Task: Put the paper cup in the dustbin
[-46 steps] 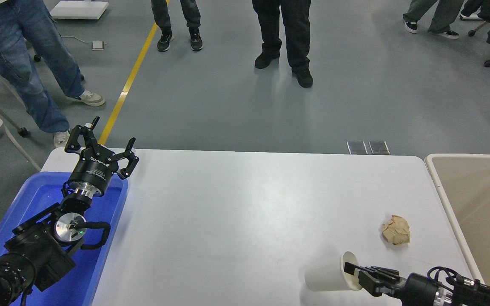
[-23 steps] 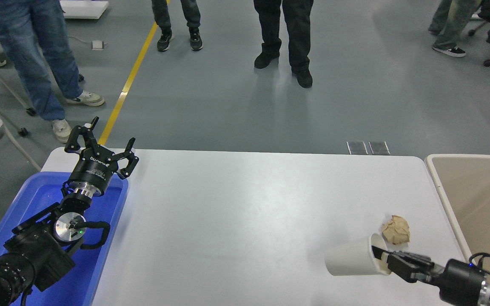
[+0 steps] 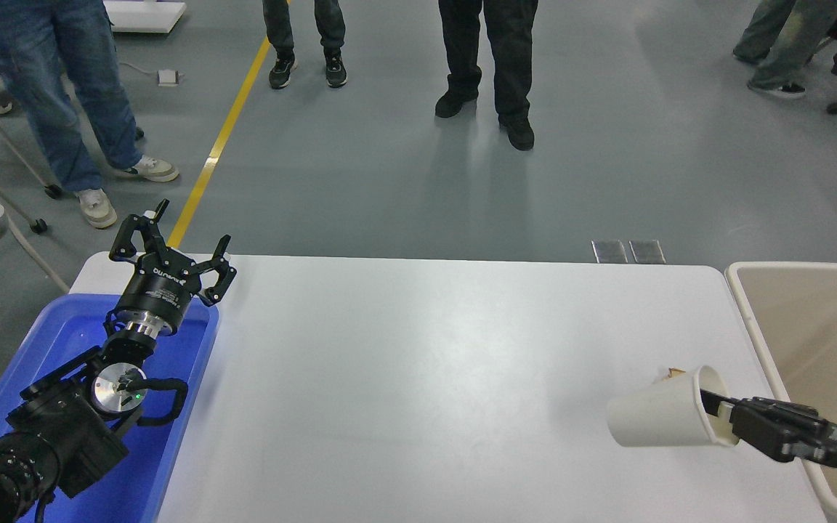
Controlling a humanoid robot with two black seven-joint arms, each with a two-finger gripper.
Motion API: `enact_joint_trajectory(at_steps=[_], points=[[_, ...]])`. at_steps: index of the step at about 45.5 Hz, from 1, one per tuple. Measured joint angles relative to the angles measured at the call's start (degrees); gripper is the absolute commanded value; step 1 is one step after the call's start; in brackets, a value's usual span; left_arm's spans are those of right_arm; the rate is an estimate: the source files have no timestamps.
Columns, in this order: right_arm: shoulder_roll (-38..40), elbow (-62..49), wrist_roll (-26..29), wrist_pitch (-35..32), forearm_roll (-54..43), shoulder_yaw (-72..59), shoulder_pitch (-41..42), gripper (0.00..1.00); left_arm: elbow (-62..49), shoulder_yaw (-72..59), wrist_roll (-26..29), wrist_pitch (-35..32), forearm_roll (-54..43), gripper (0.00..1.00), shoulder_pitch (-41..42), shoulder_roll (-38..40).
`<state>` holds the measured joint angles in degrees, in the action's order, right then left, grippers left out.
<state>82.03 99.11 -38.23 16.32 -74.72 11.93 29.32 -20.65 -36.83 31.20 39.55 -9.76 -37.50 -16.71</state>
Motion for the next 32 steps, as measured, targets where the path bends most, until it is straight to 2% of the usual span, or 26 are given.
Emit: enact_joint_trajectory(at_steps=[16, 26, 32], points=[[3.7, -3.4, -0.9, -4.3, 13.7, 0.1, 6.2, 0.00, 0.0, 0.0, 0.0, 0.0, 0.0, 1.00, 0.0, -0.1], [4.7, -11.9, -3.1, -8.4, 23.4, 0.1, 8.0, 0.00, 0.0, 0.0, 0.0, 0.1, 0.0, 1.00, 0.1, -0.1], [3.2, -20.9, -4.7, -11.1, 28.7, -0.5, 8.2, 0.00, 0.0, 0.0, 0.0, 0.1, 0.0, 1.00, 0.1, -0.1]])
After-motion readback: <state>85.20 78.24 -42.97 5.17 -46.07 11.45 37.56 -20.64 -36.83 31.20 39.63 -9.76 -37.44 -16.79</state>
